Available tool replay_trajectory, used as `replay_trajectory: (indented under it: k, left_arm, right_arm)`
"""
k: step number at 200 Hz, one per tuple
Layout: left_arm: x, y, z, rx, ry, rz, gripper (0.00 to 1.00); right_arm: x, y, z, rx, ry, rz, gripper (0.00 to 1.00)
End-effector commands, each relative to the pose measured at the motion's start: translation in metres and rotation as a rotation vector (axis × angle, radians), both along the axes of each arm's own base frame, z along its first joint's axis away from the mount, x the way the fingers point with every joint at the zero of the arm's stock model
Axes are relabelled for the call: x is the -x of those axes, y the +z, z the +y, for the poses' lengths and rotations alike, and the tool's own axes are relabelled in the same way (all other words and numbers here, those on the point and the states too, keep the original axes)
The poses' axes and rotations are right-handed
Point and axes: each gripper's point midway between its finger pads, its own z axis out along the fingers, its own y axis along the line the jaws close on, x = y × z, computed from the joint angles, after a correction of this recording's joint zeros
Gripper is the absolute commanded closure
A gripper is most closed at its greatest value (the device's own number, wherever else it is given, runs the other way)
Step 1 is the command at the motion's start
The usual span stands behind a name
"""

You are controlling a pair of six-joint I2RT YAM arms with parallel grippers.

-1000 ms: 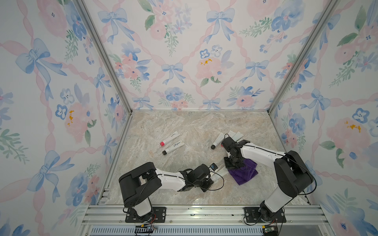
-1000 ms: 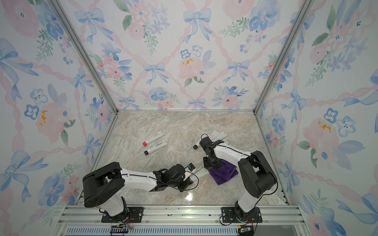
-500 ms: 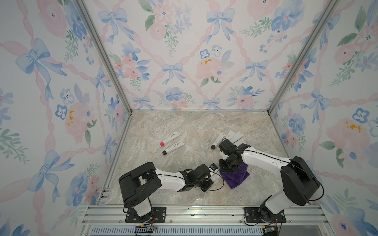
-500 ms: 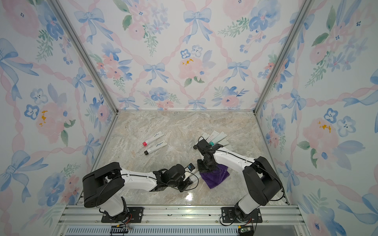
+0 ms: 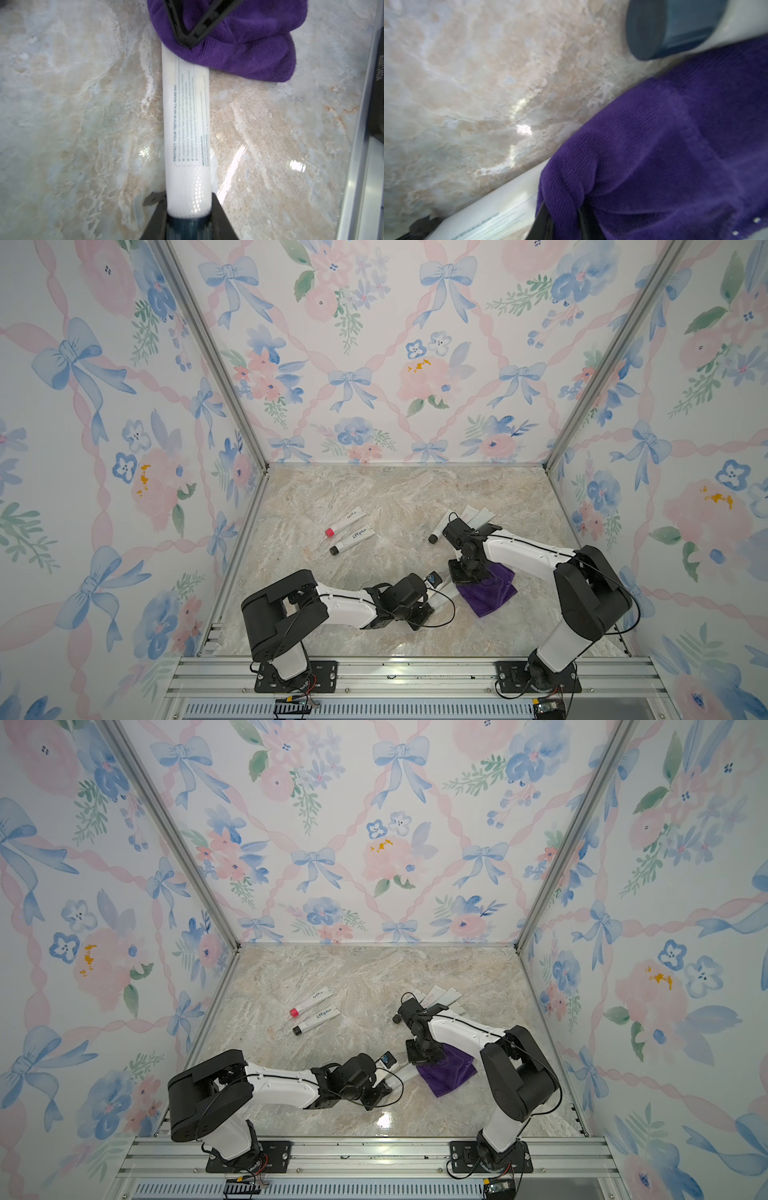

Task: Wipe the surface of the toothpaste tube
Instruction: Wipe the dirt from the toothpaste tube, then move the toothpaste to the center of the board.

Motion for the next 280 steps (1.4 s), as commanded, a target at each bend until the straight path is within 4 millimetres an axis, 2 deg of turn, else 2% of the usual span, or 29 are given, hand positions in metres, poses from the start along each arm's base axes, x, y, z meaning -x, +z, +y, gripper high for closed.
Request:
replay_trajectory:
  k: [1,16,35,67,69,88,114,126,150,185,192,214,232,238,280]
  left_arm:
    - [-0.002,-0.014,0.017,-0.062,0.029,0.011,0.73]
    - [-0.001,-0.014,0.017,-0.061,0.029,0.011,0.72]
    - [-0.002,-0.014,0.017,-0.061,0.03,0.009,0.73]
    - [-0.002,-0.015,0.018,-0.065,0.034,0.009,0.73]
    - [-0.002,-0.015,0.018,-0.065,0.034,0.009,0.73]
    - [-0.003,-0.014,0.017,-0.064,0.036,0.008,0.73]
    - [-0.003,-0.013,0.018,-0.06,0.043,0.008,0.73]
    - [-0.004,-0.014,0.019,-0.061,0.048,0.009,0.73]
    - [-0.005,-0.012,0.021,-0.055,0.059,0.012,0.73]
    - [-0.012,-0.001,0.03,-0.024,0.102,0.009,0.73]
    - [-0.014,0.0,0.032,-0.02,0.114,0.009,0.72]
    - [-0.019,0.001,0.041,-0.017,0.152,0.013,0.73]
    - [-0.021,0.0,0.051,-0.029,0.191,0.018,0.73]
    - [-0.022,0.0,0.054,-0.033,0.205,0.017,0.73]
    - [-0.038,0.001,0.083,-0.069,0.356,0.002,0.73]
  right_arm:
    - [0.002,-0.013,-0.029,0.15,0.004,0.032,0.81]
    - [0.006,-0.016,-0.016,0.102,0.012,0.044,0.81]
    - [0.016,-0.016,0.013,-0.052,0.014,0.073,0.81]
    - [0.037,-0.004,0.05,-0.248,0.019,0.101,0.81]
    - [0.037,0.002,0.053,-0.268,0.021,0.087,0.8]
    - [0.045,0.013,0.064,-0.338,0.023,0.083,0.8]
    - [0.049,0.021,0.069,-0.383,0.022,0.081,0.8]
    - [0.048,0.02,0.063,-0.352,0.026,0.076,0.8]
    - [0.039,0.009,0.035,-0.197,0.024,0.062,0.8]
    - [0.011,0.002,-0.004,-0.041,-0.027,0.009,0.81]
    - [0.008,-0.006,-0.011,-0.005,-0.037,0.023,0.81]
    - [0.0,-0.009,-0.026,0.031,-0.065,0.015,0.81]
    - [0.001,-0.006,-0.034,0.015,-0.094,0.0,0.81]
    - [0.0,0.003,-0.034,-0.011,-0.101,-0.028,0.8]
    - [0.018,0.015,-0.045,-0.005,-0.092,-0.055,0.8]
